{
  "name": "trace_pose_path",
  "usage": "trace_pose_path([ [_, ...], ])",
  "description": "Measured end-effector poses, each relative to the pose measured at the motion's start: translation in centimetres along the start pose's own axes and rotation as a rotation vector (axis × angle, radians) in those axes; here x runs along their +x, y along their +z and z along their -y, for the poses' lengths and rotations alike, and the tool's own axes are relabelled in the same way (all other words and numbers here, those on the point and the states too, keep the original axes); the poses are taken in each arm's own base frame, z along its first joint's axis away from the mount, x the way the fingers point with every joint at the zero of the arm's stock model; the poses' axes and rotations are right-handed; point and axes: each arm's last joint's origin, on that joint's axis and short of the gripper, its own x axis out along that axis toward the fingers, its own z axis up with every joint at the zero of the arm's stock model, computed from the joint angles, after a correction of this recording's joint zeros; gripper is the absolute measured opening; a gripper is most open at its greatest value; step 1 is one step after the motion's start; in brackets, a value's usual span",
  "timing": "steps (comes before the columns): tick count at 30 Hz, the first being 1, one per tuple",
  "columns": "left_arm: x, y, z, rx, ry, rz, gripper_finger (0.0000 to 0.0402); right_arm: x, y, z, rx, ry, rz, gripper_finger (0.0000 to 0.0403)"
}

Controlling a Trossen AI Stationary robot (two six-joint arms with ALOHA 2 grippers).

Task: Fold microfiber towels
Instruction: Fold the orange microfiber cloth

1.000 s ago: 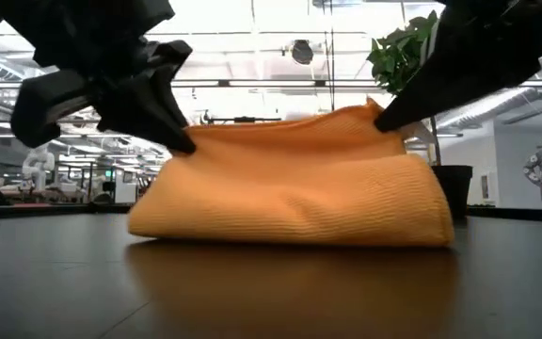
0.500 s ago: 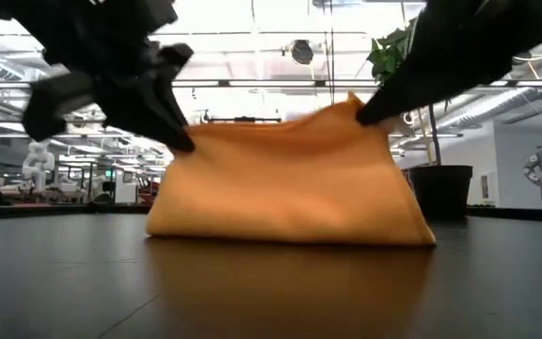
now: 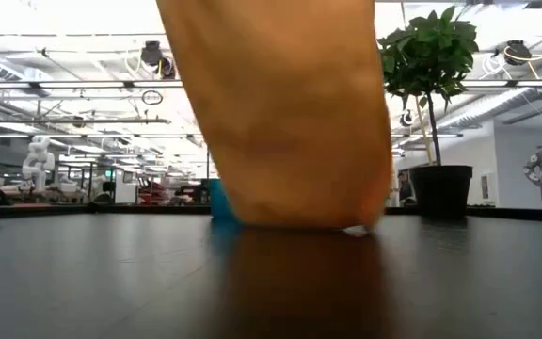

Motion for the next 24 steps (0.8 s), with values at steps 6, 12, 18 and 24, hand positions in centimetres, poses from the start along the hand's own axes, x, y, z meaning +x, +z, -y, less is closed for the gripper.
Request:
trace_pose_path([
  [6, -3.5, 3.6, -2.1, -0.07, -0.013, 0.16, 0.0005, -2.9, 3.6, 1.0, 0.041, 0.064, 0.151, 0.0],
  [12, -5.2, 5.9, -1.5, -0.126, -0.118, 0.239, 0.0008, -3.3, 4.3, 0.3, 0.101, 0.279, 0.197, 0.0],
  [18, -5.2, 6.2, 0.3, -0.192, -0.187, 0.217, 0.0007, -2.1, 3.1, -1.1, 0.181, 0.364, 0.147, 0.0],
  [24, -3.8, 4.2, -0.3, -0.28, -0.13, 0.018, 0.0004, -0.9, 2.2, -0.6, 0.256, 0.294, 0.078, 0.0],
])
